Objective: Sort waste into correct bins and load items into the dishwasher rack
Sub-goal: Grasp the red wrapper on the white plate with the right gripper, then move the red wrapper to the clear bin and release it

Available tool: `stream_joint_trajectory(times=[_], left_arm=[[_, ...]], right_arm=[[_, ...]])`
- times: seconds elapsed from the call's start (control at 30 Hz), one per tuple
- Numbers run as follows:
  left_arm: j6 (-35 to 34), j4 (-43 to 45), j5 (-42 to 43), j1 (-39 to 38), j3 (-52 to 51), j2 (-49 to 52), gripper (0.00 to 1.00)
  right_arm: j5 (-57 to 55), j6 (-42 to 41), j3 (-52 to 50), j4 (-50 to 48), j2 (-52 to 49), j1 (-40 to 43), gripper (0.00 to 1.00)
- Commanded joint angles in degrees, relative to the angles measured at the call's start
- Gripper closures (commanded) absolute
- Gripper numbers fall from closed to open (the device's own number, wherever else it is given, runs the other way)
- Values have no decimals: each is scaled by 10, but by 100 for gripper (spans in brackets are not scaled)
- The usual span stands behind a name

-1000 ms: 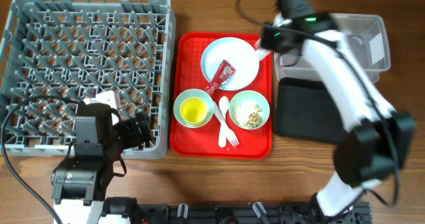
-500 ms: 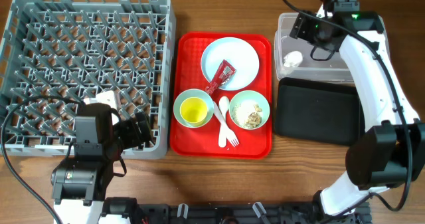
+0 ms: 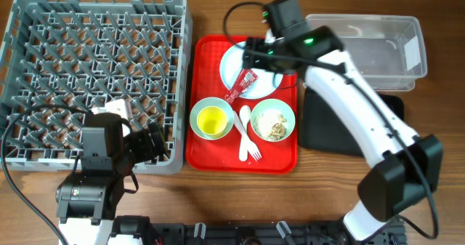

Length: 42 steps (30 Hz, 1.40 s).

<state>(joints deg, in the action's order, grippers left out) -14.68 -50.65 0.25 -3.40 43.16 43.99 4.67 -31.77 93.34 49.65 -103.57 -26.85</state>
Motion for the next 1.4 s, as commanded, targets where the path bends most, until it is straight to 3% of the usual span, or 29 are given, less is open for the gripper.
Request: stream_joint_trajectory(times=[0.0, 0.4, 0.63, 0.7, 0.77, 0.83, 0.93, 1.2, 1.37], left_arm=[[5, 0, 4, -2, 11, -1, 0], [5, 0, 5, -2, 11, -1, 0], [5, 0, 5, -2, 11, 1, 0], [5, 0, 5, -2, 11, 1, 0], [5, 0, 5, -2, 11, 1, 0], [5, 0, 5, -2, 11, 1, 0], [5, 0, 5, -2, 11, 1, 0], [5, 0, 5, -2, 11, 1, 0], [5, 2, 5, -2, 11, 1, 0]], right_arm=[[-80, -95, -8, -10, -53, -43, 21], [-90, -150, -8, -39, -199, -67, 25], [-90, -153, -8, -55, -223, -67, 37], [-90, -153, -8, -50, -227, -67, 47], [-90, -153, -8, -43, -228, -67, 64], [-90, -151, -8, -37, -226, -67, 72], [-90, -146, -7, -17, -205, -60, 96], [-147, -71, -7, 6, -1, 38, 96], [-153, -39, -7, 28, 55, 147, 95]])
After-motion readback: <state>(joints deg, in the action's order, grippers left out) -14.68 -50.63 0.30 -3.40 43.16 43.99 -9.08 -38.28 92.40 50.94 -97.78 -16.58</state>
